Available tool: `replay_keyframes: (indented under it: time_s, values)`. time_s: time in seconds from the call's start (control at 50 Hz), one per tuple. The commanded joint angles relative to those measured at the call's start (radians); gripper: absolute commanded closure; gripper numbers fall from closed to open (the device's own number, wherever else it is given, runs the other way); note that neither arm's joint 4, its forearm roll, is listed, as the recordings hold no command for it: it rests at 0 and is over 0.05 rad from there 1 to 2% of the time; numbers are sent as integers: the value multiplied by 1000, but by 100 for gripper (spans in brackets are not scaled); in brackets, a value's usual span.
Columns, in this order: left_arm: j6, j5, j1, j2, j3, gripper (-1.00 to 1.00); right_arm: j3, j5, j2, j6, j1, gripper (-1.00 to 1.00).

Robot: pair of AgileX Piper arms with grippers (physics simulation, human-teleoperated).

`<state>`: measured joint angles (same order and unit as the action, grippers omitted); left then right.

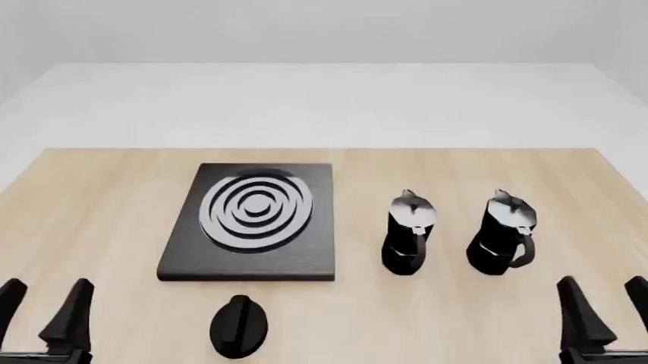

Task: Put the right moka pot on the stove.

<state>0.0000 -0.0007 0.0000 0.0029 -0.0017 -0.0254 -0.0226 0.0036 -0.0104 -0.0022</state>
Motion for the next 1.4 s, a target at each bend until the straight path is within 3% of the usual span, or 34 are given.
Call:
replay_keyframes:
  time_s: [0.02, 0.14, 0.28, 0.32, 0.34, 0.92, 1.4]
  values:
    - [0, -1, 0, 5, -3, -100, 24, 28, 14, 13, 4, -100]
    - [0, -1, 0, 5, -3, -100, 24, 66, 63, 18, 8, -100]
    - [0, -1, 0, 5, -3, -100, 13, 205, 280, 12, 11, -100]
    - [0, -1, 0, 5, -3, -100, 1, 206, 288, 17, 12, -100]
    - [0, -1, 0, 5, -3, -100, -1, 253, 373, 1, 6, -100]
    - [0, -1, 0, 5, -3, -100, -37, 732, 979, 30, 16, -100]
    - [0, -1, 0, 5, -3, -100, -64, 975, 1295, 26, 1, -100]
